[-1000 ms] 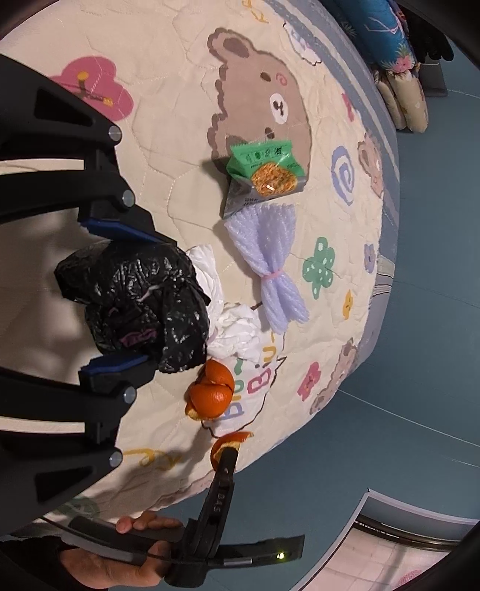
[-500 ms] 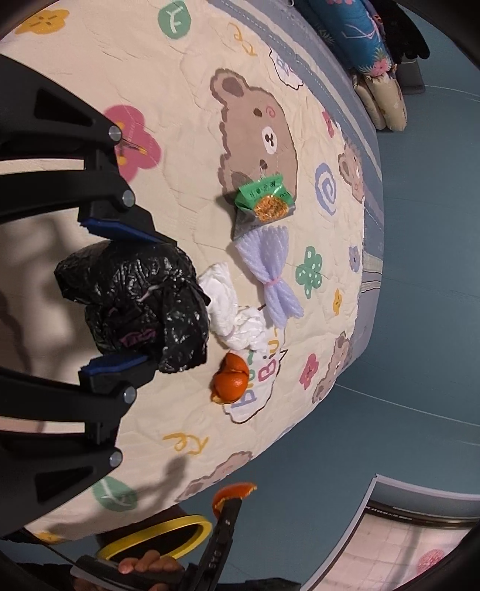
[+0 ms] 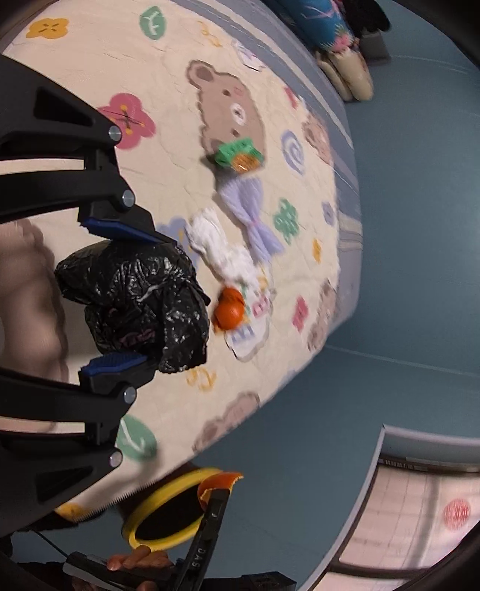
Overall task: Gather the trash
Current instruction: 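Carry the black bag and orange peel over the bin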
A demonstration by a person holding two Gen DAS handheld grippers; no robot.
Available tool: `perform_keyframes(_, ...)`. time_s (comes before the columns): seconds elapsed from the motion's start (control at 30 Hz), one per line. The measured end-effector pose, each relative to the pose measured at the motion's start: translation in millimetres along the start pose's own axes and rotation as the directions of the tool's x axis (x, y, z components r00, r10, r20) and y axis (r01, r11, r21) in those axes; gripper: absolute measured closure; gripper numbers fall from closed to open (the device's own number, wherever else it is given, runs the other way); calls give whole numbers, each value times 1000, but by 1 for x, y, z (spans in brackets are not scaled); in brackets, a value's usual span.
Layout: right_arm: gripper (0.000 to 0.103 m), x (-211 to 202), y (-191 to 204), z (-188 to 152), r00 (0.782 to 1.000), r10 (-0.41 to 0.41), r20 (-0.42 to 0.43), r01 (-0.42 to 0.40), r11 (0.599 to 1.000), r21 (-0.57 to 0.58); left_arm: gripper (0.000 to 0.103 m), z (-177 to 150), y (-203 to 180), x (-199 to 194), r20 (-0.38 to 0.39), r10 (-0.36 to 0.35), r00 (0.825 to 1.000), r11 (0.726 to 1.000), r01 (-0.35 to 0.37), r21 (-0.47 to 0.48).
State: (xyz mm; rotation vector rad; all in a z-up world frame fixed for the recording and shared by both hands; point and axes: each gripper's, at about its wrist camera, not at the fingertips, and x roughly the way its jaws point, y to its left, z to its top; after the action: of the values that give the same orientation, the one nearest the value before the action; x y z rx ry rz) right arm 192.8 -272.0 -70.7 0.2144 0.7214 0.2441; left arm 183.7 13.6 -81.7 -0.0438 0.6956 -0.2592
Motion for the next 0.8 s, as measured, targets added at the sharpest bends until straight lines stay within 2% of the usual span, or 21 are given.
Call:
perform_keyframes(0.13,92,-32,-13,3,999,-10,53,9,1000,9,56,14,-26,-11,40,-10,999,999,8,43)
perform_keyframes(0.4,92,-91,-39,14,985,-54,163,49,998,31,56,40,-80,-26,92,-89,992,990,79,113)
perform_keyframes(0.67,92,-133,-78,26,957,-163,241,147,986,84,56,66,-138,-28,130,-180,975,971,155,181)
perform_keyframes(0.8,92,-144,-104,28,946,-203,254,172,975,138,56,77,-164,-19,120,-220,968,961,194,197)
